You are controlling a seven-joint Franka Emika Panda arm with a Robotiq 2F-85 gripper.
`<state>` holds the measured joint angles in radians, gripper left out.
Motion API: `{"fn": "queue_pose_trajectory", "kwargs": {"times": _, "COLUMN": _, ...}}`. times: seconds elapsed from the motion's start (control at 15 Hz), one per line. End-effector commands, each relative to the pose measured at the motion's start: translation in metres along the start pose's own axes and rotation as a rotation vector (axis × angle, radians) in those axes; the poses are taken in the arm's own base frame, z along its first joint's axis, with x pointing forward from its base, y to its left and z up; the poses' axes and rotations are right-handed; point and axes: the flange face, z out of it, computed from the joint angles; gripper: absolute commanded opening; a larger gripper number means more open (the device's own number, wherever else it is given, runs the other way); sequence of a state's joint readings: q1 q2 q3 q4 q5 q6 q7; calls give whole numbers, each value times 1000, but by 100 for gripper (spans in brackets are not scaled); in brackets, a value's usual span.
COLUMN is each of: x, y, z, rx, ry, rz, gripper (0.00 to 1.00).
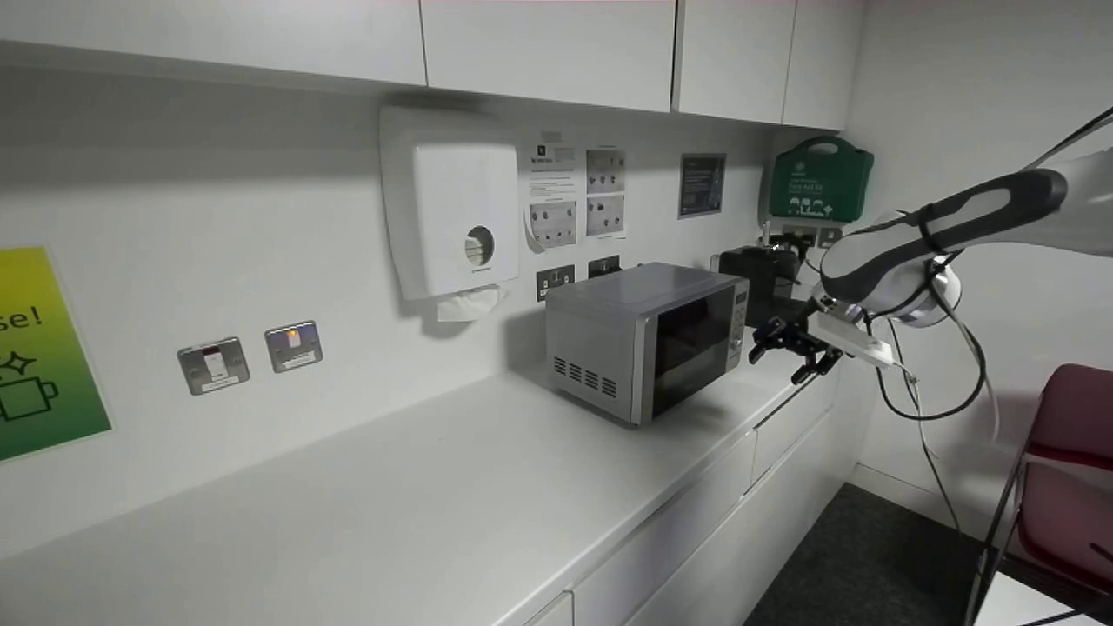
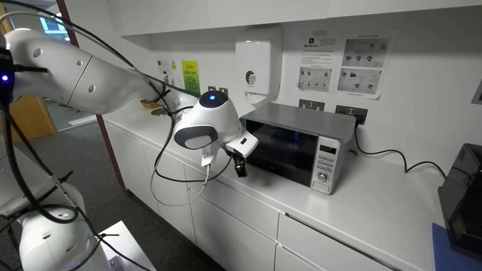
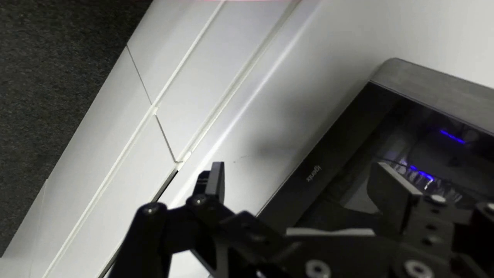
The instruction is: Press the microwave button
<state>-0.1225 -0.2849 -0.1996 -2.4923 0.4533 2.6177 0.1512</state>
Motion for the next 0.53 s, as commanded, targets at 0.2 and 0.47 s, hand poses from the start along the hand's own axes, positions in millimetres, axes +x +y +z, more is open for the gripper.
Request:
{"fn": "queue_pose_trajectory", "kwargs": {"times": 0.2, "x": 51, "y": 13, "z": -1, "rx": 52, "ry": 130, "rz": 319, "gripper": 100}}
{"fn": "queue_pose_trajectory", "kwargs": {"times": 0.47, "x": 83, "y": 37, "z": 0, "rx": 42, "ry": 237, "rz": 499, "gripper": 100}}
